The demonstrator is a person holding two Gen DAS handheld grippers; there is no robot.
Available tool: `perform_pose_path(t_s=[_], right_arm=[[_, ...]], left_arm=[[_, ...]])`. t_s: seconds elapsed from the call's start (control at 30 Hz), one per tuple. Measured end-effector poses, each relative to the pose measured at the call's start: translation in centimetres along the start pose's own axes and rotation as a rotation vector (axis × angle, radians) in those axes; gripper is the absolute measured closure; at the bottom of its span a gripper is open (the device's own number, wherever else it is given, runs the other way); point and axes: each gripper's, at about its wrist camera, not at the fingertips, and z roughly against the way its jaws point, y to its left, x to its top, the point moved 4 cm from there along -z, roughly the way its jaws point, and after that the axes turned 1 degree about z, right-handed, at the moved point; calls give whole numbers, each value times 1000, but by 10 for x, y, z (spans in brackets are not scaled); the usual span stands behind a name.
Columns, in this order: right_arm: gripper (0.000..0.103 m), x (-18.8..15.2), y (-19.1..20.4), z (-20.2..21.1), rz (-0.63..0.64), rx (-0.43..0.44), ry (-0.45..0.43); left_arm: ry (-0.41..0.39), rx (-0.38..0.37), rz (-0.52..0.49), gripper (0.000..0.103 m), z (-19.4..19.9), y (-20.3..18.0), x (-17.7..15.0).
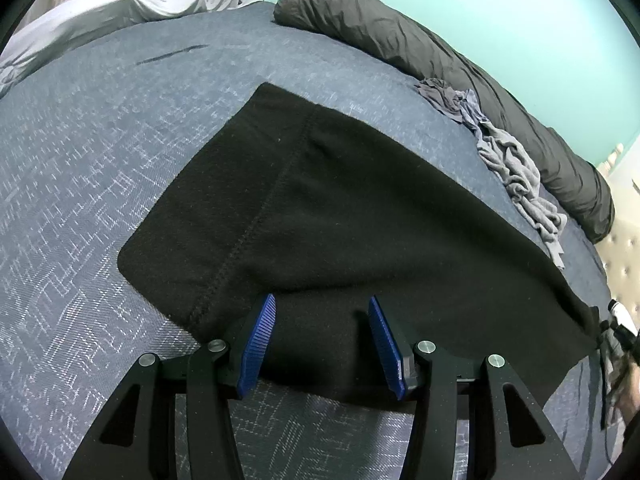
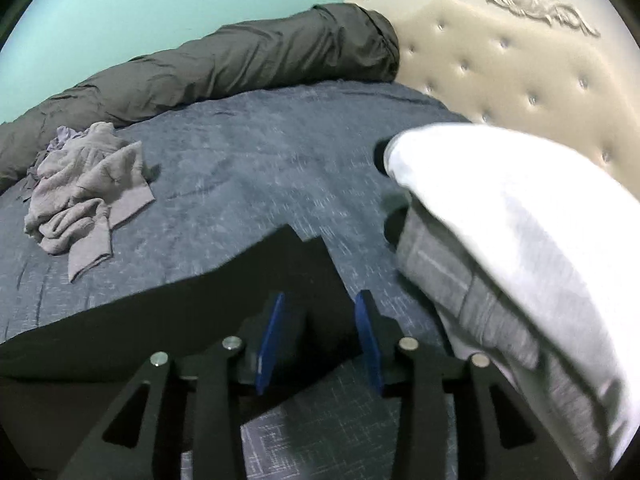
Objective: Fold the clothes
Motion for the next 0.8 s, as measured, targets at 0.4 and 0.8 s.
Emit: perform_pose_path(t_s=[0.4, 0.8], right_arm=[[55, 21, 21, 12, -21, 119, 15], [48, 38, 32, -32, 62, 164, 102]], left_arm=[[-120, 6, -71, 49, 24, -31, 9], [-118, 12, -204, 47, -2, -66, 2]])
